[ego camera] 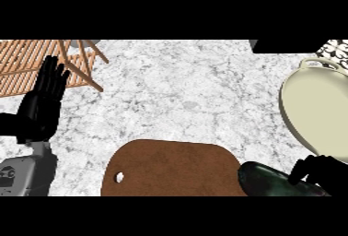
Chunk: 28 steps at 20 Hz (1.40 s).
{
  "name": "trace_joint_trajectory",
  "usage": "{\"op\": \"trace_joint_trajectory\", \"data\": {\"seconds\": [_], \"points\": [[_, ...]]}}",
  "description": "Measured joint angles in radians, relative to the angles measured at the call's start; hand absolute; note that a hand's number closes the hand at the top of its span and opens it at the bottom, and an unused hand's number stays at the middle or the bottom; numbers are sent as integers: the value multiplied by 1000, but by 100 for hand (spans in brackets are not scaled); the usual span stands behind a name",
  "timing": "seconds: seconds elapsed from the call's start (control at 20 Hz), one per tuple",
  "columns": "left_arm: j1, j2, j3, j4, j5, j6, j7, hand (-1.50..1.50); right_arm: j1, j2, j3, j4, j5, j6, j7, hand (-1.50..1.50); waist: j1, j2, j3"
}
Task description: Pick the eggplant from the cutting board and place it in the pot
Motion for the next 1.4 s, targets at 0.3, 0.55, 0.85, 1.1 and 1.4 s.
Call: {"op": "trace_joint_trajectory", "data": {"seconds": [0.3, 0.55, 0.85, 1.1, 1.4], "points": [[-22, -3, -1, 10, -7, 7, 3, 0, 13, -100, -321, 72, -227, 22, -94, 150, 4, 2, 1], [-28, -6, -3, 16, -7, 3, 5, 0, -16, -176, -568, 256, -509, 12, -264, 150, 8, 2, 1], [-39, -11, -9, 8, -11, 8, 20, 0, -114, -253, -748, 585, -710, 20, -518, 150, 17, 3, 1], [-41, -14, -14, 5, -12, 2, 21, 0, -223, -307, -807, 896, -756, 16, -734, 150, 24, 4, 1], [-60, -10, -5, 44, -19, -4, -1, 0, -422, -320, -779, 1248, -695, -45, -868, 150, 30, 5, 0]]}}
